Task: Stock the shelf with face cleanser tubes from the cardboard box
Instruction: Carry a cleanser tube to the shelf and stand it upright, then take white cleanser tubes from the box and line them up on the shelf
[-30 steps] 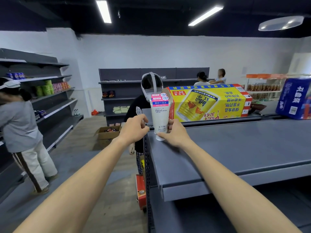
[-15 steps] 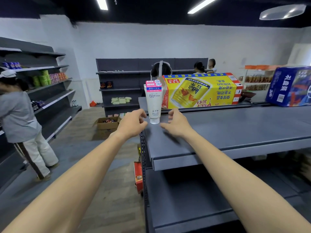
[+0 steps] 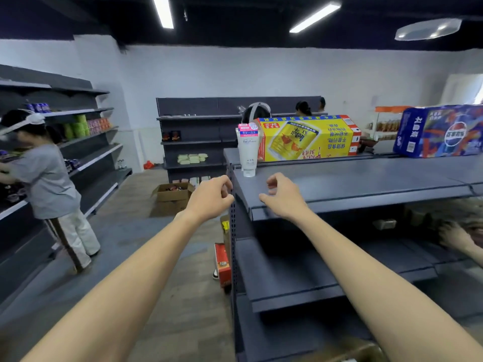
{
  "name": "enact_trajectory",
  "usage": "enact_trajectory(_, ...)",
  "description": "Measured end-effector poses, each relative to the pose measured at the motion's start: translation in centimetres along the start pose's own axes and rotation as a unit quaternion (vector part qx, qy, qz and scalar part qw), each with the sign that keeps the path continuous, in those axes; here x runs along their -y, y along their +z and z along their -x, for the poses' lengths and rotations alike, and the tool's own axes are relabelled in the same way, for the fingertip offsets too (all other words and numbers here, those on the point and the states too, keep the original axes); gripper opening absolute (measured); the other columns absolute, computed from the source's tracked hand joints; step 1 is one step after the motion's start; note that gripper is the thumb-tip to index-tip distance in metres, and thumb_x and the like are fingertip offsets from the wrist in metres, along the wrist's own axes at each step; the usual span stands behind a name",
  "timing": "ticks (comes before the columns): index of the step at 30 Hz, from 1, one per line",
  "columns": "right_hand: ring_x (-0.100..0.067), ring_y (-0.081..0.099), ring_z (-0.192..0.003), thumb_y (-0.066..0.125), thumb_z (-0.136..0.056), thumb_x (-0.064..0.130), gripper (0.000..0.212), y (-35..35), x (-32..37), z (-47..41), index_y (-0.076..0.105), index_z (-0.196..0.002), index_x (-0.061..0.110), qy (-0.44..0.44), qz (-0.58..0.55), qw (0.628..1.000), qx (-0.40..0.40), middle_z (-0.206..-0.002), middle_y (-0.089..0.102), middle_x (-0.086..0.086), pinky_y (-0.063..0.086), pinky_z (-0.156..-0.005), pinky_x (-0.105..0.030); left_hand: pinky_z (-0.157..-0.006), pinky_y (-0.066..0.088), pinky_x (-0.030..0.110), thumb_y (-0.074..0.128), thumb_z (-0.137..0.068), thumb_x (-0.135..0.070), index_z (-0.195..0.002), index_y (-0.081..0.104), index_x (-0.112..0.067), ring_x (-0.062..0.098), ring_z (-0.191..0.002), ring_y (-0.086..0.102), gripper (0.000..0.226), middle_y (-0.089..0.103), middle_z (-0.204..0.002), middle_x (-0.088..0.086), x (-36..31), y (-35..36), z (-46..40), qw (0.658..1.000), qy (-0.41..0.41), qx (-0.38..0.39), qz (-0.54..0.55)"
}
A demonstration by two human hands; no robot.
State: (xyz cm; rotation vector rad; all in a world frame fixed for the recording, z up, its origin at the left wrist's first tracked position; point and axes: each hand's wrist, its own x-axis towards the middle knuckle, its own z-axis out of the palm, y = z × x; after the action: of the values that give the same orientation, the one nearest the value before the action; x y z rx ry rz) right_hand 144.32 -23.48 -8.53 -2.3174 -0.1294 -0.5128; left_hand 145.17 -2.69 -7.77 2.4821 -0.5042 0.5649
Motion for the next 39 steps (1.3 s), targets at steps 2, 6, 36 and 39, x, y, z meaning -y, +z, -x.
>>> enact_trajectory(2,-0.022,0.061,-0.104,0.07,-0.084,0.021,0.035,-0.2,-0.2,3.2,0.056,-0.114,0.011,-0.015,0.007,1.0,0.002,-0.114,0.059,-0.006,0.046,-0.091,-0.029,-0.072,0.05,0.033,0.06,-0.083,-0.02,-0.096,0.062,-0.021,0.018,-0.079,0.061,0.013,0.063,-0.076,-0.01,-0.3,0.8,2.4,1.0,-0.012,0.008,0.008)
enact_trajectory(6,-0.021,0.06,-0.102,0.07,-0.085,0.022,0.03,-1.2,-1.1,8.3,0.059,-0.111,0.012,-0.018,0.031,0.999,0.019,-0.112,0.06,-0.005,0.048,-0.095,-0.034,-0.077,0.053,0.036,0.061,-0.083,-0.022,-0.094,0.062,-0.022,0.02,-0.084,0.062,0.012,0.064,-0.079,-0.011,-1.2,3.0,6.8,0.998,-0.037,0.057,0.02)
enact_trajectory(36,-0.018,0.063,-0.095,0.07,-0.085,0.024,0.034,-10.9,-26.1,31.4,0.058,-0.116,0.015,0.172,0.018,0.966,0.195,-0.112,0.062,-0.003,0.05,-0.081,-0.027,-0.062,0.04,0.018,0.065,-0.081,-0.018,-0.086,0.062,-0.026,0.0,-0.065,0.057,0.01,0.062,-0.066,-0.018,-17.2,25.0,27.1,0.957,-0.201,0.192,0.085)
enact_trajectory(39,-0.019,0.063,-0.098,0.071,-0.083,0.028,0.032,-9.6,-27.8,32.5,0.058,-0.112,0.019,0.193,0.02,0.958,0.212,-0.108,0.063,0.001,0.054,-0.088,-0.037,-0.058,0.036,0.011,0.066,-0.082,-0.019,-0.084,0.061,-0.027,-0.007,-0.062,0.056,0.01,0.061,-0.061,-0.02,-16.8,26.3,28.5,0.95,-0.222,0.206,0.082)
